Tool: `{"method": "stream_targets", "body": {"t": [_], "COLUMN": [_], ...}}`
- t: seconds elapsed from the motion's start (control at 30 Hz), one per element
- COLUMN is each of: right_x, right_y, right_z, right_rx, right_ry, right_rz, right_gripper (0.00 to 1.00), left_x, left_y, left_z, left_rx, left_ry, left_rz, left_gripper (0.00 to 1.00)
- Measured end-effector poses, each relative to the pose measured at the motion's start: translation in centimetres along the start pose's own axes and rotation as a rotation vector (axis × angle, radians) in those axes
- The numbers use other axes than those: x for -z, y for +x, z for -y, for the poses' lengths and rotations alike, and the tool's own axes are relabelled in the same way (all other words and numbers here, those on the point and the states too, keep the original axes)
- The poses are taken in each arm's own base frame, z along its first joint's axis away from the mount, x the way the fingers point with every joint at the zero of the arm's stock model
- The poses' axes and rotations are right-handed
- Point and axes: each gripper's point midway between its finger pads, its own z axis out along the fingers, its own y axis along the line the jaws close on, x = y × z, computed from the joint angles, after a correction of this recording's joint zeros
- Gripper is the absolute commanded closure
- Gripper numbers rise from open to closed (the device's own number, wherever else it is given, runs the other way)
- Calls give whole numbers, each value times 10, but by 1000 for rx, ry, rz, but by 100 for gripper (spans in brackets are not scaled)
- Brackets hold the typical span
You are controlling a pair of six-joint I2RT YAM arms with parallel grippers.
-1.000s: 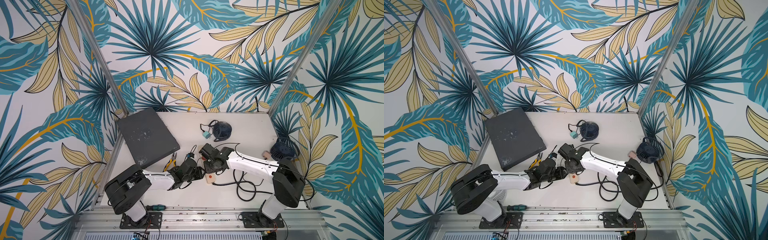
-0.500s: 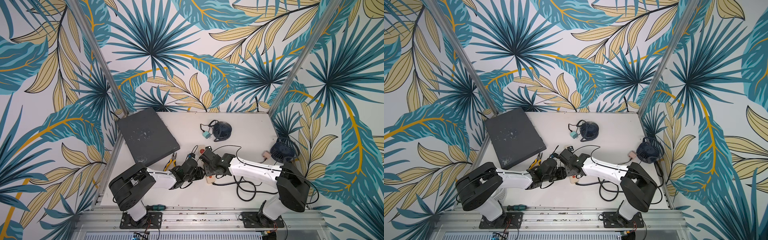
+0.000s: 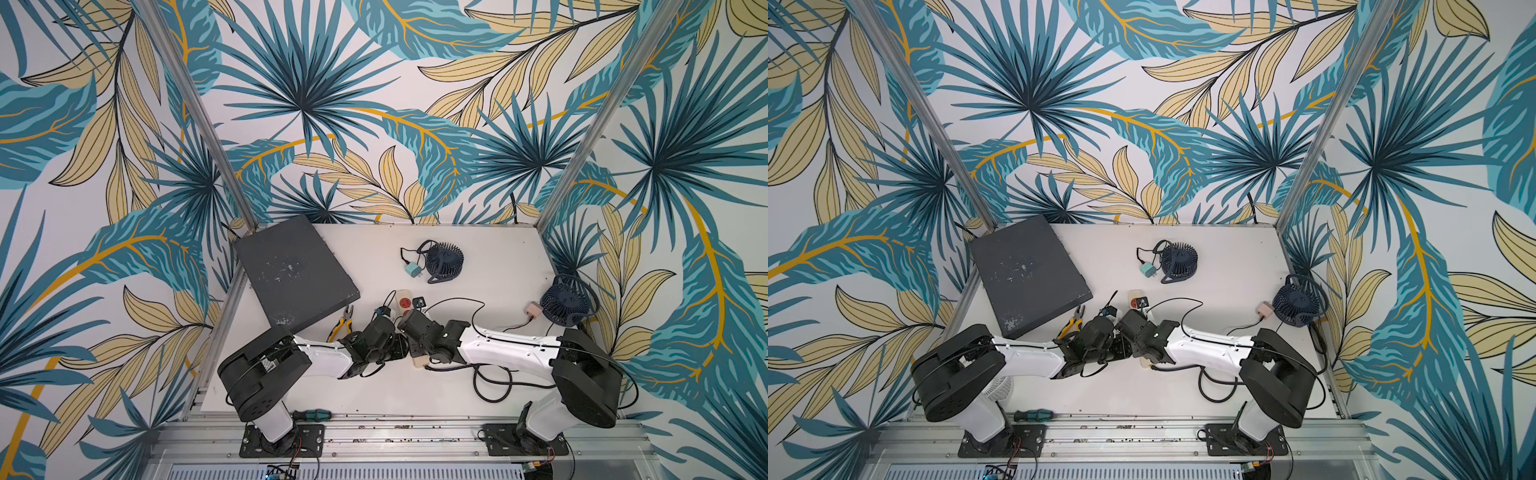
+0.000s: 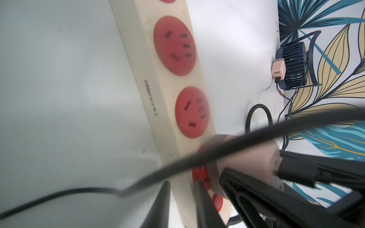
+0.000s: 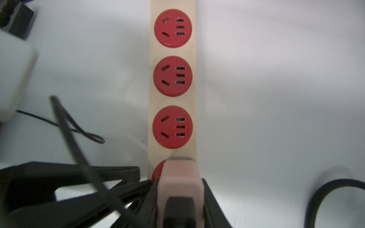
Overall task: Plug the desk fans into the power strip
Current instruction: Insert the plug into the socket, then pick up the plug from the center of the board.
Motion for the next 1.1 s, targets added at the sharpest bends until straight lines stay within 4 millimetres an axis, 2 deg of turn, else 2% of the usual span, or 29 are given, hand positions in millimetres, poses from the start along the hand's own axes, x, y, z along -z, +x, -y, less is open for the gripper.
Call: {"method": "stream_targets", "body": {"t": [0.03,0.07,0.1,0.13,0.17,0.23,0.3,0.33,0.47,0.53,0.57,0.63,0.7,0.83,0.97,1.1], "right_x": [2,4,6,8,11,23,43,55,114,129,130,122,100,37,-20,-57], "right_y": [-1,-3,-4,-4,2,13,6,-4,-65,-93,-105,-125,-141,-167,-192,-224], "right_z": [0,-1,-2,-2,0,8,12,13,13,20,27,40,52,69,79,80], "right_rx": [-7,-14,-21,-30,-25,-2,-6,-12,-71,-95,-106,-117,-106,-52,12,71], "right_ry": [-3,-8,-13,-16,-16,5,-3,-19,-122,-145,-145,-126,-88,-19,17,17], "right_rz": [4,3,3,-7,-43,-92,-78,-51,133,200,221,236,223,158,109,110], "right_gripper": [88,70,47,31,22,13,7,5,1,0,0,0,1,4,7,12], "left_x": [0,1,1,3,6,15,30,37,71,90,98,117,136,167,178,176], "left_y": [0,0,-1,-1,-1,-5,-13,-17,-32,-38,-41,-51,-67,-96,-108,-105], "left_z": [0,0,-1,-2,-3,-2,4,8,21,24,23,21,14,-4,-16,-15], "left_rx": [-8,-14,-21,-30,-40,-66,-98,-112,-177,-214,-224,-237,-228,-189,-168,-184], "left_ry": [0,-2,-8,-17,-26,-47,-54,-52,-53,-64,-71,-81,-100,-140,-152,-128], "left_rz": [0,3,4,3,7,20,52,70,142,176,191,225,270,342,349,318], "left_gripper": [63,59,55,51,49,43,38,36,24,16,11,3,0,0,0,0]}}
